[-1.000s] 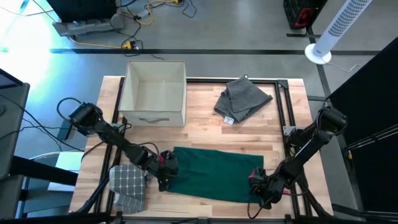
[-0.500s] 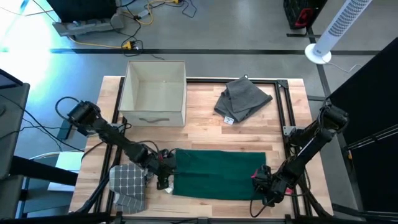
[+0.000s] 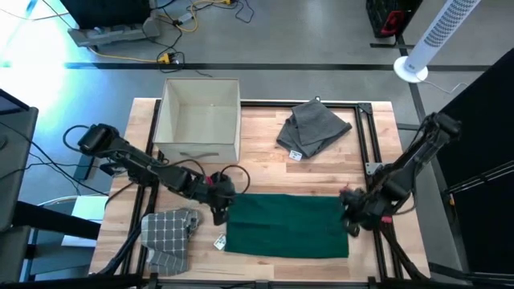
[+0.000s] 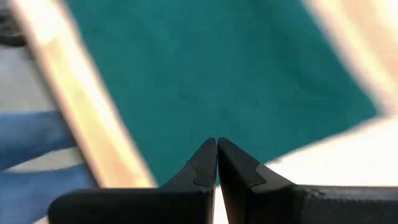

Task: Fold towel
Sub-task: Fold the green towel

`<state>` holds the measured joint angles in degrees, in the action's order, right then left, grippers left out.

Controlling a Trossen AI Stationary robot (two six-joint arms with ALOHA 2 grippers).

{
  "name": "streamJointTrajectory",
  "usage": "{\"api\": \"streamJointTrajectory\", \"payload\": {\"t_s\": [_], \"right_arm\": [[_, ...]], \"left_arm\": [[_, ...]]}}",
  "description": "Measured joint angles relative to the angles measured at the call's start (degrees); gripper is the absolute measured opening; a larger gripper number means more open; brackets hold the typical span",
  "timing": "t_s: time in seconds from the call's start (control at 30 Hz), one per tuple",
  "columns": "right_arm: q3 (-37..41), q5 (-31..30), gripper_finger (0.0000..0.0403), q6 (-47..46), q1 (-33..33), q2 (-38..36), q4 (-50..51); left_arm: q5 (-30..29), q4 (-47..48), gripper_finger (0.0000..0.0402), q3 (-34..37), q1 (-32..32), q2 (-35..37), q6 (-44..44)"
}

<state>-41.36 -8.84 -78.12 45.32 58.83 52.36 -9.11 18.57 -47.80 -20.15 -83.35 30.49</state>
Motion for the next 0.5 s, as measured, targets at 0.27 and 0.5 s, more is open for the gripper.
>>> {"api": "streamJointTrajectory", "payload": {"t_s": [0.27,0.5], "right_arm": [[-3.8,1.8,0.0001,13.7,-5.3,-0.5,13.9],[-2.3,8.5,0.0001,21.8,-9.5,-0.5,13.8]], "left_arm": [[3.0,1.7,0.0009,0.6,3.7,0.0,-4.0],[2.6,1.8,0.0009,0.6,4.1,0.0,-7.3]]}}
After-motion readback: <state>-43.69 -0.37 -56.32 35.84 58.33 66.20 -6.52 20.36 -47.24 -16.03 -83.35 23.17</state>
